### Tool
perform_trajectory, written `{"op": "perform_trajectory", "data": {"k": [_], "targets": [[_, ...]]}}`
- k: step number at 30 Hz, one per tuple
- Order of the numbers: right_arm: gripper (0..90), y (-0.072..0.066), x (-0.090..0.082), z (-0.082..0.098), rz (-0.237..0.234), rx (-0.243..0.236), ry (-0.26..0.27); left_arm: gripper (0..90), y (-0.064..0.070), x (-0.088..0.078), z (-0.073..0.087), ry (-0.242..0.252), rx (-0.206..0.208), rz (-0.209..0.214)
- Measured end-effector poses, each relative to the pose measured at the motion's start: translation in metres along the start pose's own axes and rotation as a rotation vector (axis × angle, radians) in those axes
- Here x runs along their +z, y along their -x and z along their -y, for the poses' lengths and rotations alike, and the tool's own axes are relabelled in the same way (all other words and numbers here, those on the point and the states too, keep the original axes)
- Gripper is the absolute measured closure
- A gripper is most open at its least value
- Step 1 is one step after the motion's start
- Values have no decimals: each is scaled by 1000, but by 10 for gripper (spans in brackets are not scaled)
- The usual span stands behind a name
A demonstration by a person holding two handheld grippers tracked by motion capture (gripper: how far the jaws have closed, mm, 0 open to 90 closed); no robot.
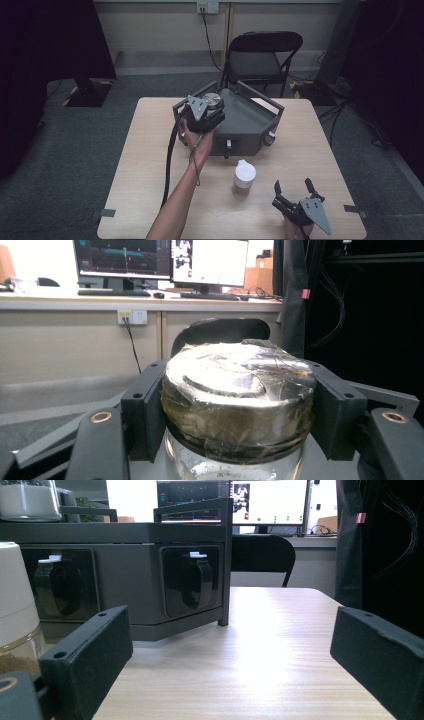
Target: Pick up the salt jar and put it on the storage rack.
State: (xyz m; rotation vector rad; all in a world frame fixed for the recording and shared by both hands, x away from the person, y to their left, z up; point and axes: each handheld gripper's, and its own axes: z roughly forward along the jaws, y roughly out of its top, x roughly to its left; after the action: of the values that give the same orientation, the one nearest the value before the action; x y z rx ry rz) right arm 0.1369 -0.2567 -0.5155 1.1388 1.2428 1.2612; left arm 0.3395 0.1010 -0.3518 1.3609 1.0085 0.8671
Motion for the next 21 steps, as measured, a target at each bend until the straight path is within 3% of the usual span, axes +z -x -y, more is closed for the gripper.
{"op": "perform_trajectory", "data": {"k": [6, 10, 18, 21], "targets": [[20, 0, 0, 0, -1, 0, -1, 343, 1, 1, 1, -17, 5, -13], [20, 0, 0, 0, -1, 0, -1, 343, 6, 2, 6, -25, 30, -14], [20, 0, 0, 0, -2, 0, 1, 342, 0, 7, 11, -52, 11, -24], [20, 0, 0, 0, -2, -1, 0, 342, 1, 7, 11, -51, 25, -24]]}}
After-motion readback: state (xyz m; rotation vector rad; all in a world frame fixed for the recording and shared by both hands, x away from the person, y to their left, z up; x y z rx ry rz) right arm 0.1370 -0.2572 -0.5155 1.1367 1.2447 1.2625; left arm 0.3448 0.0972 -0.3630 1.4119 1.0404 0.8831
